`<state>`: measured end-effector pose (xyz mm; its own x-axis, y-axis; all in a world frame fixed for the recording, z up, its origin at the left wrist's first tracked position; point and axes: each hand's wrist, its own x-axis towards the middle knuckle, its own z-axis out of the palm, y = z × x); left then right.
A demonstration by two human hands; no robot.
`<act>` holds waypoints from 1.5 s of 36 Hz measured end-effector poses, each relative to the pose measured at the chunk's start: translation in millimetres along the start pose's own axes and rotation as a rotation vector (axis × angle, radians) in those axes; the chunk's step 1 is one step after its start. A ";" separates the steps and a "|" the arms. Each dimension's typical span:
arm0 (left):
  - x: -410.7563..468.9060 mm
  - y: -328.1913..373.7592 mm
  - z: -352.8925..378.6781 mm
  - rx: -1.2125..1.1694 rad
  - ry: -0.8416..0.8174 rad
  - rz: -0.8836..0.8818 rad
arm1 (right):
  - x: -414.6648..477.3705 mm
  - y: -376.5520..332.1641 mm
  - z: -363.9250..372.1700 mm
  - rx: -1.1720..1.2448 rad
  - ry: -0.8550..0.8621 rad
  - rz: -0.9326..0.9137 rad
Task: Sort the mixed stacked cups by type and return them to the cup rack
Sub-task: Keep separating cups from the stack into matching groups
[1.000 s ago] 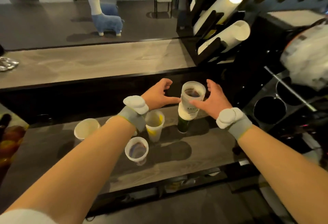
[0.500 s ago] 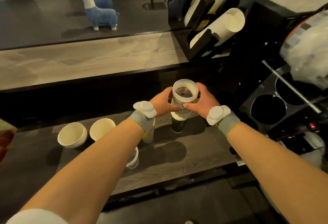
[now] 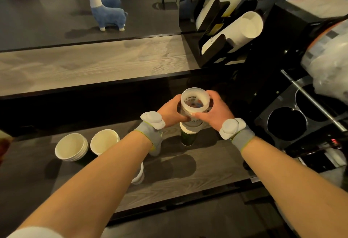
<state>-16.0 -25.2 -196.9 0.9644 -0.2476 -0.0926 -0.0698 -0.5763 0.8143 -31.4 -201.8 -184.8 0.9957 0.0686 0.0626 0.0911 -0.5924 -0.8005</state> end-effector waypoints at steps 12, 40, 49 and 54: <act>0.9 -6.6 3.1 -0.072 -0.004 -0.019 | 2.2 -7.3 -0.4 0.040 0.040 -0.023; -3.4 22.8 -27.4 -0.162 -0.127 0.080 | -0.5 -40.5 -30.3 0.095 0.046 -0.041; -7.7 32.6 -34.7 -0.137 -0.136 0.103 | -3.2 -51.4 -41.6 0.161 0.057 -0.078; -10.0 36.8 -37.7 -0.143 -0.094 0.096 | -5.7 -56.1 -46.0 0.158 0.080 -0.097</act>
<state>-18.6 -14.6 -144.5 0.9267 -0.3713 -0.0582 -0.1169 -0.4320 0.8943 -41.4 -205.9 -112.9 0.9811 0.0517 0.1862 0.1892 -0.4527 -0.8713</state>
